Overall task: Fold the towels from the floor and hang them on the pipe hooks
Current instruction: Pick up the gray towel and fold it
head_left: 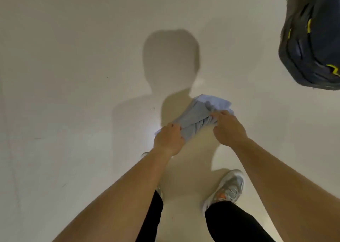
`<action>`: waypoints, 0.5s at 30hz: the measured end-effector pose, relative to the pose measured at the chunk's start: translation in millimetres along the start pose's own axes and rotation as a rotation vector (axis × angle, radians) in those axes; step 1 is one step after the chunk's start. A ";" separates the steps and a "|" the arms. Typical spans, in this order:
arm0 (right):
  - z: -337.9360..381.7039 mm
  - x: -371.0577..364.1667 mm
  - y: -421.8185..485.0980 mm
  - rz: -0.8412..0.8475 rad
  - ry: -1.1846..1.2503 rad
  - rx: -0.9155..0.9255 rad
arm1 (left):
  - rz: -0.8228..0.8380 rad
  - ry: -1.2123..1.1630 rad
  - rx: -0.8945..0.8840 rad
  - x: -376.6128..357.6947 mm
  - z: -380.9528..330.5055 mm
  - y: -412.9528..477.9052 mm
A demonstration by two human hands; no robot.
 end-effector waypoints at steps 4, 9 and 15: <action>-51.5 -60.9 98.1 -0.005 -0.102 0.064 | -0.085 -0.014 0.059 -86.8 5.6 97.8; -79.4 -113.1 164.8 0.030 -0.228 0.145 | -0.198 0.094 0.073 -147.2 6.9 164.9; -73.9 -103.6 156.7 0.014 -0.105 0.171 | -0.197 -0.012 0.016 -136.0 21.7 154.5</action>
Point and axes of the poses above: each hand's wrist, its own y-axis towards the middle knuckle, its own x-axis out of the back of the hand, z = x × y, the point moved 7 cm from there along y, towards the middle knuckle, and after that the axes turned 15 degrees about y, right-handed, at the moved point
